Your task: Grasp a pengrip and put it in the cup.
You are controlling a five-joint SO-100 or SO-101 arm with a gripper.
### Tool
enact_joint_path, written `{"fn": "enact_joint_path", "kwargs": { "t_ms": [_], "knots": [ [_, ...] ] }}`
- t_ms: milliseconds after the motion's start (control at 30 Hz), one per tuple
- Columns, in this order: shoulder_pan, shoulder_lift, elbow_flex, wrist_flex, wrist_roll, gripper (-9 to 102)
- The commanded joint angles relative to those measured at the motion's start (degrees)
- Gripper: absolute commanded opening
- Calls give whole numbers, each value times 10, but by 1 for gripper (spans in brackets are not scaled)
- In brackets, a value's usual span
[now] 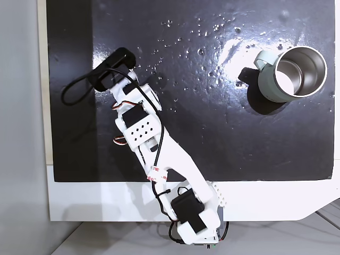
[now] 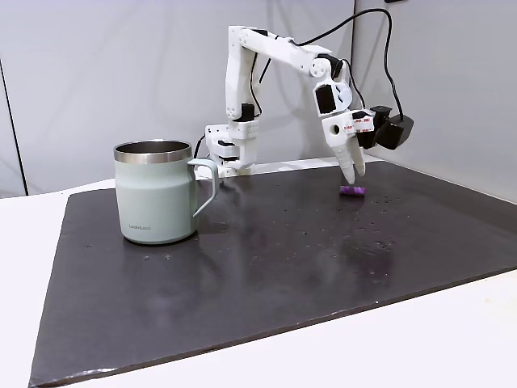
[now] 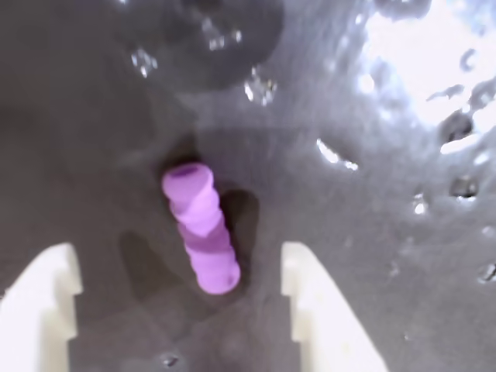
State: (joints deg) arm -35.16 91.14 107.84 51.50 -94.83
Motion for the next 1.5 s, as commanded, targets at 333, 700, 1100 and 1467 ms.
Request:
{"fn": "enact_joint_path", "kwargs": {
  "t_ms": [333,700,1100,1467],
  "knots": [
    [4,-26,67,-105,-12,29],
    [-16,-56,105,-175,14,21],
    [-10,-40,137,-172,5,8],
    [3,-21,147,-160,33,0]
  ]
}}
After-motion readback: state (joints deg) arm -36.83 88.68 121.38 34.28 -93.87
